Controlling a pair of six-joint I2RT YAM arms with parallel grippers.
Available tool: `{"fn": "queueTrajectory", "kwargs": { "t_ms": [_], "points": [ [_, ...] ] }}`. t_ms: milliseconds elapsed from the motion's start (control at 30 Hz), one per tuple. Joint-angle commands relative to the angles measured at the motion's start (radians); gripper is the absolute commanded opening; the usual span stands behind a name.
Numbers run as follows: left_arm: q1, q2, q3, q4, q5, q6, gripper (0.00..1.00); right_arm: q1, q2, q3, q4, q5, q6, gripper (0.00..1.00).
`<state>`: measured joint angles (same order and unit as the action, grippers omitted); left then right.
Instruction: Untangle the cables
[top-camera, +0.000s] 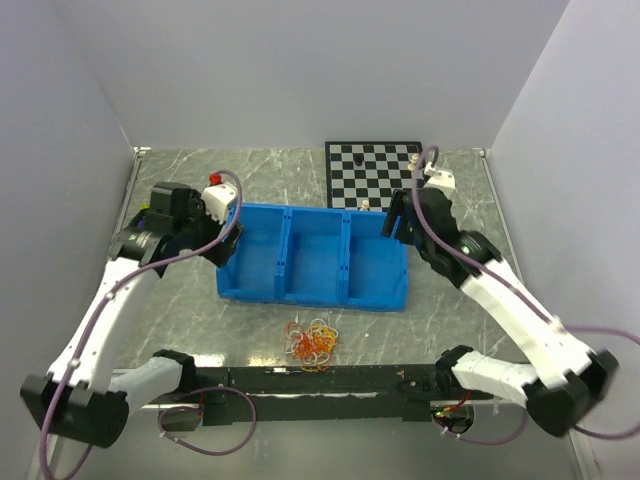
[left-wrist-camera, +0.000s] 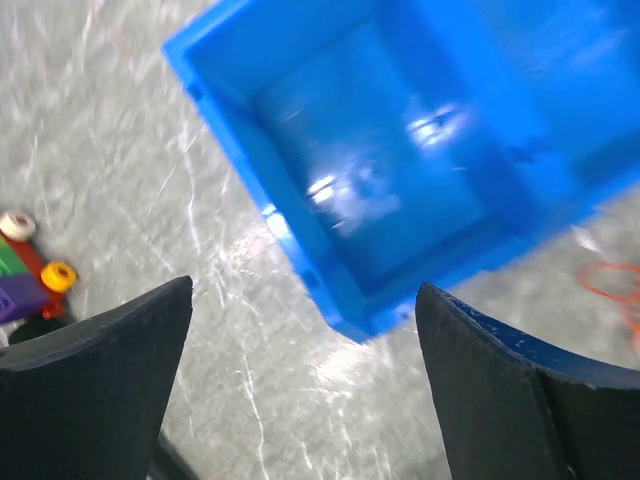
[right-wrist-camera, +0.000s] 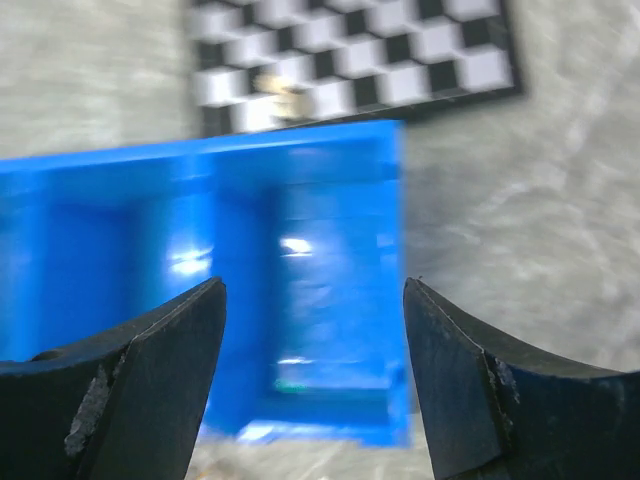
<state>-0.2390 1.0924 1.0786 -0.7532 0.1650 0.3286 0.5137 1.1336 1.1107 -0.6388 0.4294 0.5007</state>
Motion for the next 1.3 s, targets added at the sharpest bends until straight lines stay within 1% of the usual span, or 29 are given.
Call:
{"fn": "queueTrajectory", "kwargs": {
  "t_ms": [0,67,133,200,233,300,400,433,600,700,800,933,1100,1167,1267],
  "points": [
    [-0.023,-0.094,0.107,-0.227,0.210,0.050,0.97,0.130,-0.151,-0.040,-0.036,-0.069,0.038,0.78],
    [-0.086,-0.109,0.109,-0.268,0.266,0.049,0.97,0.204,-0.202,-0.116,-0.007,-0.145,0.064,0.76],
    [-0.190,-0.127,0.074,-0.255,0.258,0.020,0.97,0.259,-0.245,-0.217,0.040,-0.251,0.111,0.73],
    [-0.302,-0.137,0.012,-0.201,0.222,-0.020,0.97,0.322,-0.276,-0.348,0.105,-0.343,0.171,0.68],
    [-0.369,-0.131,-0.012,-0.178,0.208,-0.023,0.96,0.362,-0.288,-0.397,0.131,-0.359,0.205,0.67],
    [-0.428,-0.102,-0.031,-0.140,0.195,-0.040,0.97,0.428,-0.308,-0.489,0.177,-0.356,0.266,0.65],
    [-0.517,-0.039,-0.049,-0.103,0.199,-0.037,0.97,0.482,-0.339,-0.609,0.298,-0.392,0.338,0.63],
    [-0.545,-0.013,-0.052,-0.092,0.188,-0.034,0.97,0.496,-0.342,-0.633,0.335,-0.389,0.355,0.62],
    [-0.666,0.084,-0.065,-0.052,0.186,-0.033,0.99,0.520,-0.319,-0.673,0.390,-0.366,0.407,0.61],
    [-0.715,0.110,-0.091,-0.018,0.209,-0.043,0.99,0.529,-0.302,-0.684,0.421,-0.357,0.421,0.61],
    [-0.740,0.124,-0.134,0.029,0.241,-0.040,0.95,0.539,-0.287,-0.686,0.439,-0.354,0.427,0.60],
    [-0.764,0.158,-0.173,0.093,0.216,-0.057,0.94,0.551,-0.281,-0.689,0.453,-0.348,0.433,0.59],
    [-0.766,0.179,-0.210,0.208,0.189,-0.085,0.89,0.557,-0.262,-0.693,0.462,-0.350,0.437,0.59],
    [-0.767,0.193,-0.215,0.233,0.195,-0.097,0.83,0.559,-0.255,-0.696,0.475,-0.350,0.437,0.58],
    [-0.767,0.210,-0.215,0.241,0.200,-0.091,0.66,0.559,-0.236,-0.698,0.491,-0.347,0.440,0.57]
  ]
}}
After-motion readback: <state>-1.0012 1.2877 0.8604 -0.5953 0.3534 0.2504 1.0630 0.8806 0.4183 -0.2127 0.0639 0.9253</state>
